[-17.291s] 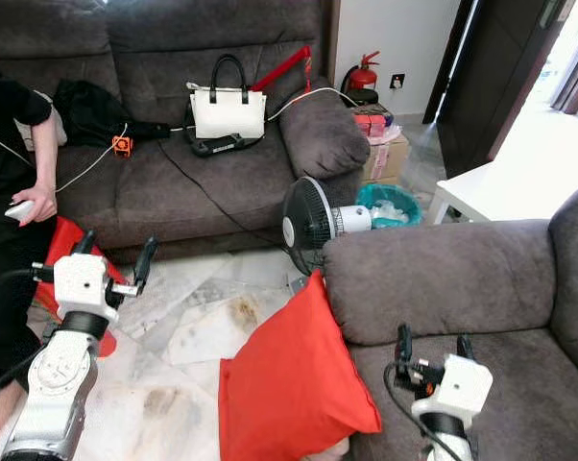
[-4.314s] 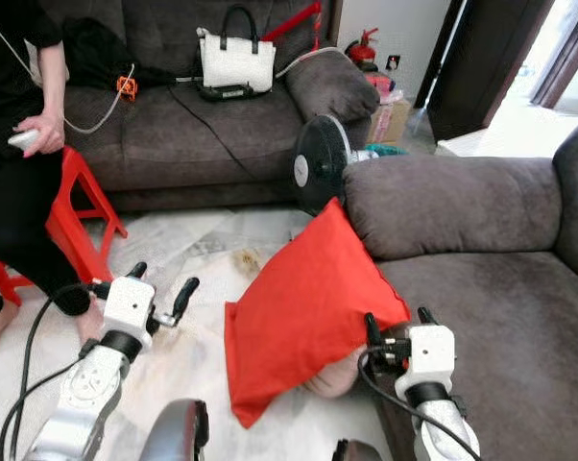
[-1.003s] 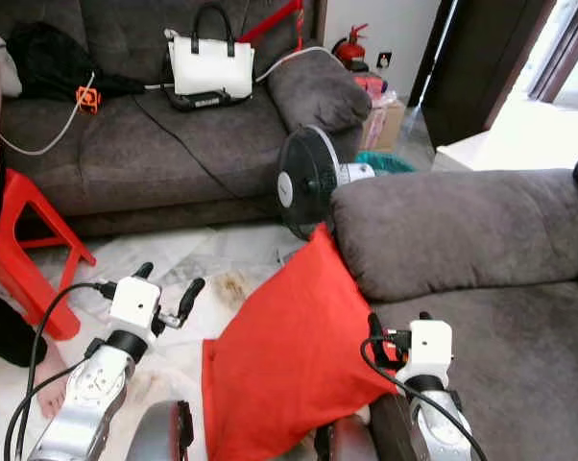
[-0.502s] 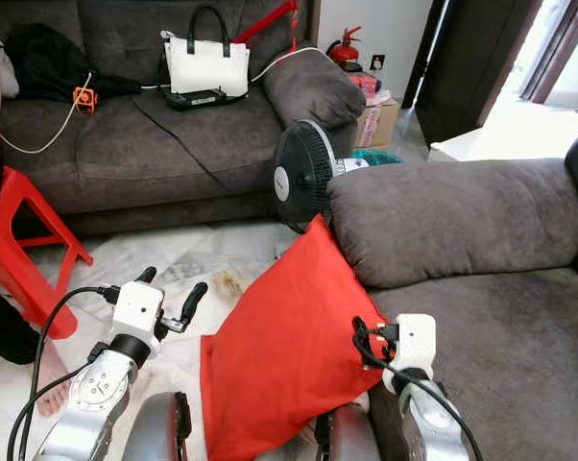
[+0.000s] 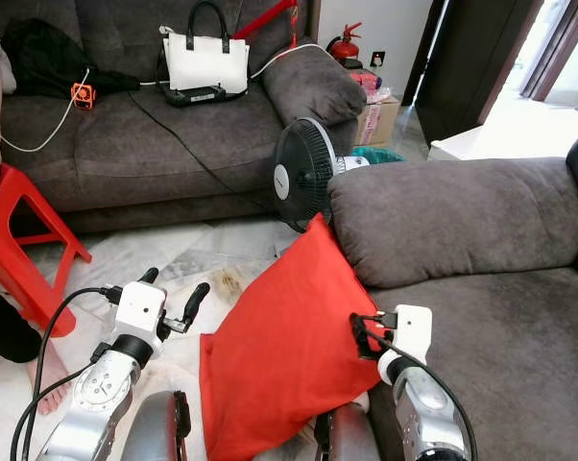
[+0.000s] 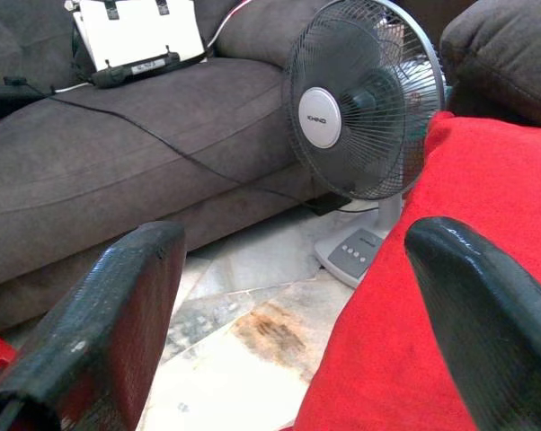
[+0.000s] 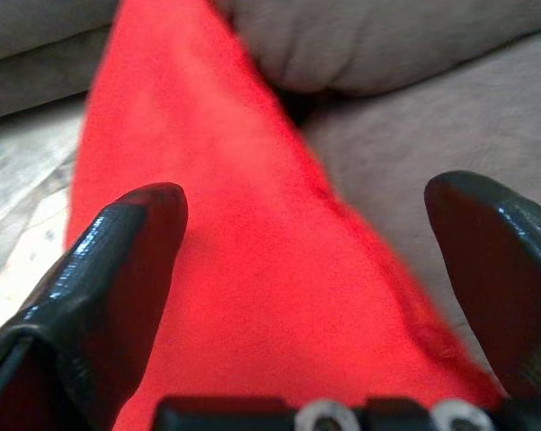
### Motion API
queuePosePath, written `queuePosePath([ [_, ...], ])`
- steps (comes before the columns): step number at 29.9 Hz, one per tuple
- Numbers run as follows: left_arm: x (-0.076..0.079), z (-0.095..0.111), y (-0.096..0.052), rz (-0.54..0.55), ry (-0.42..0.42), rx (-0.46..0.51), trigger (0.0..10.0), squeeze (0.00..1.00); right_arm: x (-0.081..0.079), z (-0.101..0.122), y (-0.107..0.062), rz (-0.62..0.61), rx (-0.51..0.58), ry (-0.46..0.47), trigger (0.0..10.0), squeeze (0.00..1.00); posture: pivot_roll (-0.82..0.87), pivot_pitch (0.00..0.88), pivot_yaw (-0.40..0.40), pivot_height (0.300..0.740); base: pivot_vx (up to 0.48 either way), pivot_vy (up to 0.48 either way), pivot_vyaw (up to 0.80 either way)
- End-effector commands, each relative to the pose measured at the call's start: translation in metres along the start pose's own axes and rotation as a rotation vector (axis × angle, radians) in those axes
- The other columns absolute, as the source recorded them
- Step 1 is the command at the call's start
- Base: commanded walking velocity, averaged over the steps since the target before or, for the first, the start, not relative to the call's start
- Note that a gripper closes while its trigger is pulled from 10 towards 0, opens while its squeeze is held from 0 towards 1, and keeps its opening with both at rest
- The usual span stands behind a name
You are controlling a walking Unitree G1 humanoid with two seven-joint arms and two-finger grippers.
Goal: Move the pillow to the sofa from floor
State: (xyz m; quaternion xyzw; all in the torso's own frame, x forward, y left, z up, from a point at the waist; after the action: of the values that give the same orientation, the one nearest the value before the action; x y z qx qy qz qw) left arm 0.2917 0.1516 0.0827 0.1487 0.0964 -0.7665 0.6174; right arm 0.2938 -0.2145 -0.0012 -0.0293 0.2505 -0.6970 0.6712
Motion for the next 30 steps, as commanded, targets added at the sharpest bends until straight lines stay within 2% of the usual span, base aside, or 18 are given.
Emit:
queuePosePath([
  [1,-0.001,-0.001,0.002,-0.002,0.015,-0.008,10.0,0.00,0.006,0.001,0.000,-0.030,-0.003,0.012,10.0,0.00,0.12,0.000,-0.103,0.538,0.000,0.000,0.00],
  [3,-0.001,-0.001,0.002,0.000,0.017,-0.008,10.0,0.00,0.009,0.000,0.000,-0.036,-0.011,0.010,10.0,0.00,0.13,0.000,-0.105,0.538,0.000,0.000,0.00],
  [9,-0.002,-0.002,0.002,0.004,0.017,-0.009,10.0,0.00,0.030,-0.001,-0.007,-0.083,-0.019,0.027,10.0,0.00,0.12,0.000,-0.104,0.538,0.000,0.000,0.00],
  [16,0.001,-0.001,0.004,-0.007,0.011,-0.007,10.0,0.00,0.046,-0.012,-0.018,-0.071,-0.089,0.038,10.0,0.00,0.11,0.000,-0.102,0.538,0.000,0.000,0.00],
  [20,0.002,-0.002,0.005,-0.015,0.009,-0.012,10.0,0.00,0.038,-0.027,-0.022,0.042,-0.186,0.065,10.0,0.00,0.11,0.000,-0.100,0.538,0.000,0.000,0.00],
  [24,0.001,-0.004,0.005,-0.017,0.009,-0.017,10.0,0.00,0.036,-0.033,-0.024,0.054,-0.214,0.066,10.0,0.00,0.12,0.000,-0.102,0.538,0.000,0.000,0.00],
  [30,0.000,-0.004,0.005,-0.016,0.008,-0.020,10.0,0.00,0.027,-0.034,-0.021,0.086,-0.207,0.194,10.0,0.00,0.12,0.000,-0.102,0.538,0.000,0.000,0.00],
])
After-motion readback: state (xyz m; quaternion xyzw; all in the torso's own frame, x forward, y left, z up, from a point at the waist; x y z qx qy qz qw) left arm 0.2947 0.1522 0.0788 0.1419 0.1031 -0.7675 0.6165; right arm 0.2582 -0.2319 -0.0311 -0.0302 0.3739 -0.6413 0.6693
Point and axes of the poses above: a point about 5 cm out from each wrist's last joint towards the gripper, its own y axis pointing out of the wrist towards the gripper, its own z axis along the axis of the wrist's last joint, x = y × z, the point moved 2 cm from there along y, pointing out of the wrist towards the gripper, and after that the axes turned 7 degrees about y, right-handed, at the moved point
